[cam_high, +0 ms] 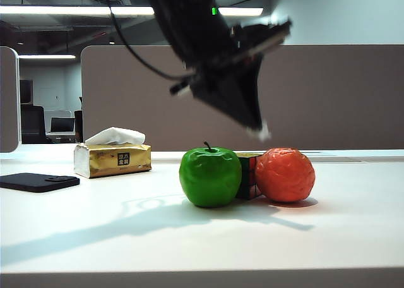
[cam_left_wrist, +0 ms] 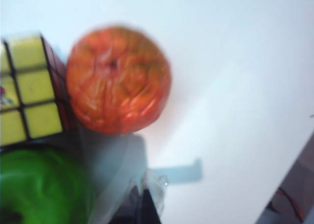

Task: Move all the fruits on the tabletop near the face of the Rubik's cube that has the color most similar to each fruit.

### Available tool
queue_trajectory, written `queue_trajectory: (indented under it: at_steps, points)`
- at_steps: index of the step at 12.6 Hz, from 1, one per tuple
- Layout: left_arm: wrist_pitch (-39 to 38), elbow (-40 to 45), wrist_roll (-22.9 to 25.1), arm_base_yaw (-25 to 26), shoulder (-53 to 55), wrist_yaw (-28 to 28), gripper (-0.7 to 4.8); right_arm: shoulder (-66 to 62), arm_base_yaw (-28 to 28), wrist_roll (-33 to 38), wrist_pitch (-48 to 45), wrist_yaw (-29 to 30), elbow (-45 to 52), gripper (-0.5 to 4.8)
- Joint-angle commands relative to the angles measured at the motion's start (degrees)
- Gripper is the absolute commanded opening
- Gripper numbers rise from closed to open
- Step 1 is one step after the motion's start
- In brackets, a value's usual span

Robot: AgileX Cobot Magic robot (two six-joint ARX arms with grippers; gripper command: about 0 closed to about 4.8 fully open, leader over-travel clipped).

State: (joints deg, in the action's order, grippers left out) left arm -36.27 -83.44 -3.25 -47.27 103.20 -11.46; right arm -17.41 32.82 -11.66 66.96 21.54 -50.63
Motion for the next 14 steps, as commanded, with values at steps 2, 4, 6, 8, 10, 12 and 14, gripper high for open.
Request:
queue_trajectory:
  at_steps: [2, 4, 6, 8, 10, 12, 14]
  points:
    - [1.75, -1.55, 1.62, -0.09, -3.76, 0.33, -0.05, -0.02, -0.02, 0.04, -3.72, -7.13, -0.11, -0.01]
    - [4.02, -1.68, 3.37, 0.02, -11.32, 9.14, -0.05, 0.07, -0.02, -0.46, -16.0, -28.65, 1.4, -0.01]
    - [4.0, -1.66, 4.35, 0.02, -12.94, 10.19, -0.05, 0.42, -0.02, -1.62, -22.47, -32.22, 3.56, -0.01]
    - [4.0, -1.64, 4.31, 0.7, -14.97, 10.03, -0.05, 0.79, -0.07, -3.15, -29.33, -32.41, 6.49, -0.01]
    - [3.89, -1.64, 4.33, 1.64, -16.98, 10.19, -0.05, 0.81, -0.13, -3.39, -34.99, -32.41, 9.05, -0.01]
    - [3.69, -1.64, 4.31, 3.58, -19.47, 10.21, -0.05, 0.81, -0.17, -3.39, -38.07, -32.39, 10.03, -0.01]
    - [3.34, -1.64, 4.33, 7.1, -23.08, 10.21, -0.05, 1.25, -0.17, -3.39, -41.18, -32.44, 9.99, -0.01]
